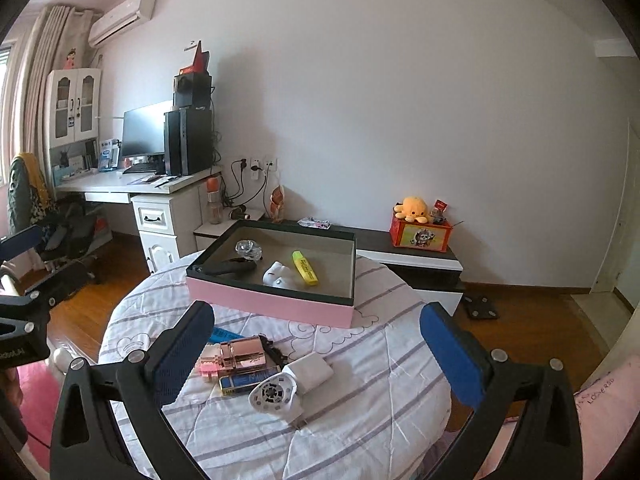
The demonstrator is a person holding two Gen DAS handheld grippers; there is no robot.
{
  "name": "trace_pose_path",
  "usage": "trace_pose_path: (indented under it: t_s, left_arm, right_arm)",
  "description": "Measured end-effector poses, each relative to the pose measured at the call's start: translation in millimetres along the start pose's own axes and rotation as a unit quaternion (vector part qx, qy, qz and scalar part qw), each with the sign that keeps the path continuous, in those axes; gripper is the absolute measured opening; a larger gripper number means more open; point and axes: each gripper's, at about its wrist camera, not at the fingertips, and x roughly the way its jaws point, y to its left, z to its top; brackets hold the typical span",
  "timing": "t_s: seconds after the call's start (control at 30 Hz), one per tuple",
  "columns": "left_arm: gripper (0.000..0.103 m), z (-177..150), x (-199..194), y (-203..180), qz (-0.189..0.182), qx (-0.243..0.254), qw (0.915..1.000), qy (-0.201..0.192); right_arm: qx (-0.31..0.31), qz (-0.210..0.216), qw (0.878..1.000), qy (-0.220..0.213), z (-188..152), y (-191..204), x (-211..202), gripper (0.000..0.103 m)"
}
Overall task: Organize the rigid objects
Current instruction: 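Withdraw both tools from the box toward the remaining items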
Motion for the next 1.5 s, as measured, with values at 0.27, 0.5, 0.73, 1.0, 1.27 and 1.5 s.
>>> trace_pose_path:
  t_s: [0.27, 0.5, 0.73, 1.0, 1.27, 1.5]
  left_arm:
    - [0.103, -11, 5, 13, 0.008, -0.008, 0.9998, 0.019]
    - [0.103, -27, 24, 16, 0.005, -0.006, 0.9987, 0.051]
    - [0.103, -56, 56, 17, -0.008, -0.002, 0.9946, 0.104]
    - [0.103, -87, 87, 23, -0.017, -0.007, 0.9876, 0.156]
    - [0.103, -102, 116, 23, -0.027, -0.025, 0.9808, 0.191]
    - [0.103, -107, 145, 6, -0.042, -0.021, 0.9761, 0.212]
  right_arm:
    - [-0.003, 0.005, 1.000, 0.010, -8, 8, 0, 0.103]
    - [0.003, 0.005, 0.999, 0.052, -27, 10, 25, 0.103]
    - [-0.001, 0.017, 0.993, 0.118, -63, 19, 67, 0.103]
    - [-0.020, 0.016, 0.984, 0.176, -96, 25, 114, 0.103]
    - [0.014, 0.073, 0.977, 0.199, -106, 13, 132, 0.058]
    - [0.002, 0.064, 0.979, 0.191, -108, 8, 120, 0.057]
